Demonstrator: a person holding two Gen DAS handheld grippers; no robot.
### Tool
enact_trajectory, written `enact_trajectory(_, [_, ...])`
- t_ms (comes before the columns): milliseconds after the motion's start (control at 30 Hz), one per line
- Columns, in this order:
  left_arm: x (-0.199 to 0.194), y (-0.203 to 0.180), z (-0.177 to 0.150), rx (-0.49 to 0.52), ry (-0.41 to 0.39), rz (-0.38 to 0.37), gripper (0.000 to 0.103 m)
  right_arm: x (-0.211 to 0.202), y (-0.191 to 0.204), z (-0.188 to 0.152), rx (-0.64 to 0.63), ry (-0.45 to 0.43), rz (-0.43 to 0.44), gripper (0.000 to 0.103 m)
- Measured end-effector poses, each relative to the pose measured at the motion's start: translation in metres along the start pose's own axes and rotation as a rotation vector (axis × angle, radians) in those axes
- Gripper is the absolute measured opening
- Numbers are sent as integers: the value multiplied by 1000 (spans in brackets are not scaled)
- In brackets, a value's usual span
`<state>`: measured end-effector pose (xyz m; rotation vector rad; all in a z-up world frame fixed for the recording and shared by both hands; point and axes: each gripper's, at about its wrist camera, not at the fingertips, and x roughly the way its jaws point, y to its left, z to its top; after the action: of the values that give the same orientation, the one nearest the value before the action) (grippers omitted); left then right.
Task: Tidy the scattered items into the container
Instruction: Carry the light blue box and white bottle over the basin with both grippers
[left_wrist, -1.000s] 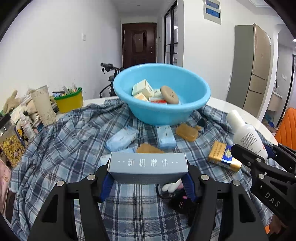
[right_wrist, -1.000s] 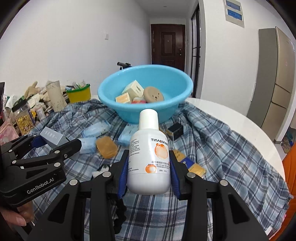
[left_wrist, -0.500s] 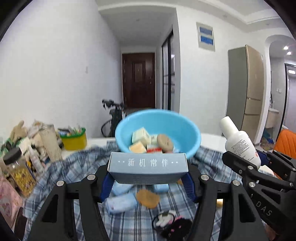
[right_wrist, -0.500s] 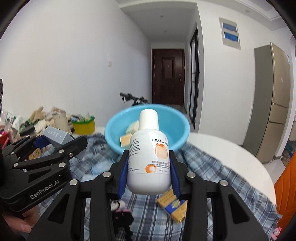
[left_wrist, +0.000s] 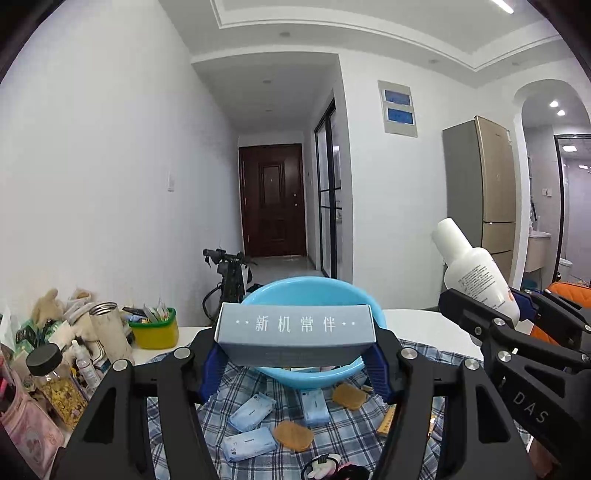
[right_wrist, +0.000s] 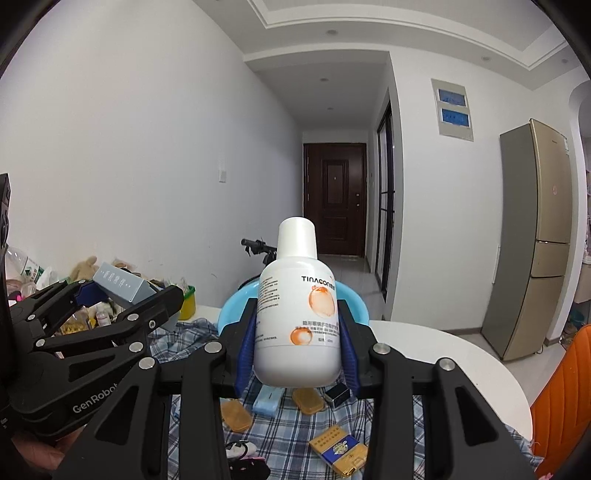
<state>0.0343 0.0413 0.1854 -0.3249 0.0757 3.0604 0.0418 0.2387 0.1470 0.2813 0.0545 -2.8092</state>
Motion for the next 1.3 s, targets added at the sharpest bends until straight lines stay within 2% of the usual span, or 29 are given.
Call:
enact_trajectory(333, [-2,-3,3,2,5,-2,66,2,0,6,-3,-10,2,38])
enact_trajectory(633, [19,2,14,9,6,0,66,12,-3,10,-5,-12,7,38])
enact_trajectory(933, [57,1,25,39,16,5,66,38,-8,16,-8,-8,-1,38])
enact_trajectory(1300, [119,5,43,30,22,10,66,96,-25,36,-5,4,-13,38])
